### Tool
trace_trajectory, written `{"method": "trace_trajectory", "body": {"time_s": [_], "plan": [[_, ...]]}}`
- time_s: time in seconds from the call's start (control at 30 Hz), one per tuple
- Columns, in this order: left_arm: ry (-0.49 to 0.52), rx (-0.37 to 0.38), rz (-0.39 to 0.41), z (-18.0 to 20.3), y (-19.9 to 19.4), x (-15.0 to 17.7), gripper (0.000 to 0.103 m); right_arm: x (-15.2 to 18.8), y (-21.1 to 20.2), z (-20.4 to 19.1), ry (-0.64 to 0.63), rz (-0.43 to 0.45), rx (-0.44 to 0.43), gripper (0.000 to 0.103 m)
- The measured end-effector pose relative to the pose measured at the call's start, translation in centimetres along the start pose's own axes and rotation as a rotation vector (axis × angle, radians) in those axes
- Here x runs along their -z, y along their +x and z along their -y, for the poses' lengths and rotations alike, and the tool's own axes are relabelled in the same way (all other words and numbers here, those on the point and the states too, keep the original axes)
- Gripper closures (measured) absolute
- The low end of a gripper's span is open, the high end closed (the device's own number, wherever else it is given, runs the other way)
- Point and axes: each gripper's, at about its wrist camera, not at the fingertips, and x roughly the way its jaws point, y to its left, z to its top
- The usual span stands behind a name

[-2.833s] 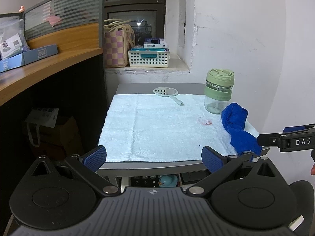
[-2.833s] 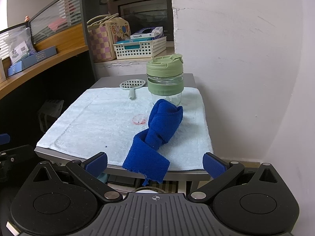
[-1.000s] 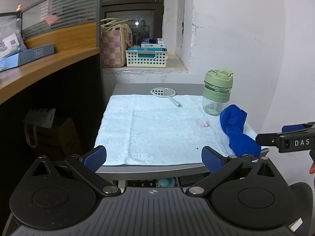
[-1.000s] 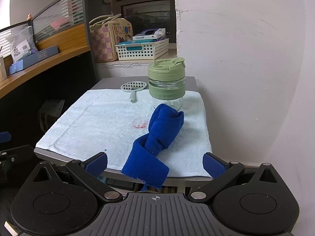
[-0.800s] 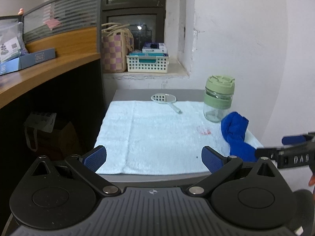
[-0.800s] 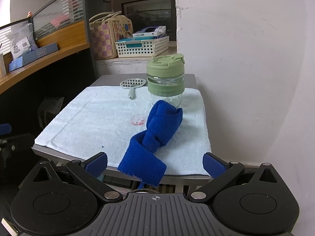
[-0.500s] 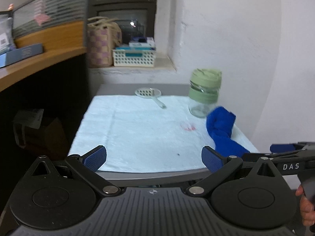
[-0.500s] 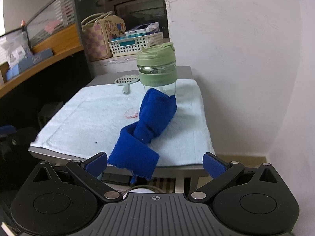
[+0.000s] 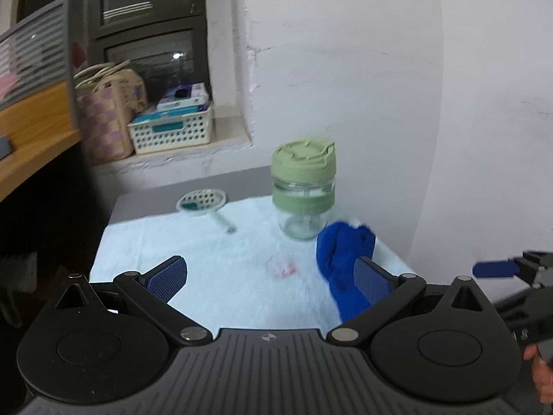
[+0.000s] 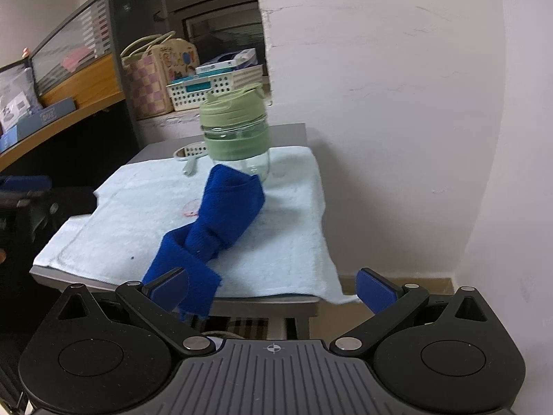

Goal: Clean container
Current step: 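Grasp the green-lidded glass jar with the left gripper while the right gripper approaches the blue cloth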

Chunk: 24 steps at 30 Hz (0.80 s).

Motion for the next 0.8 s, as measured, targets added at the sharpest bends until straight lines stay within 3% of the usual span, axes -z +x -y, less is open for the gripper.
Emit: {"method": "trace_trajectory", "body": {"time_s": [0.47, 0.8], "plan": [[0.051, 0.085, -0.056, 1.4, 7.9, -4.7, 0.0, -0.8, -0.9, 3.4, 0.084, 0.029, 0.007, 0.0], [0.048, 0.08, -0.053, 3.3, 13.3, -6.7, 0.0, -0.3, -1.6, 5.5, 0.123, 0.04, 0.029, 0.0]]}}
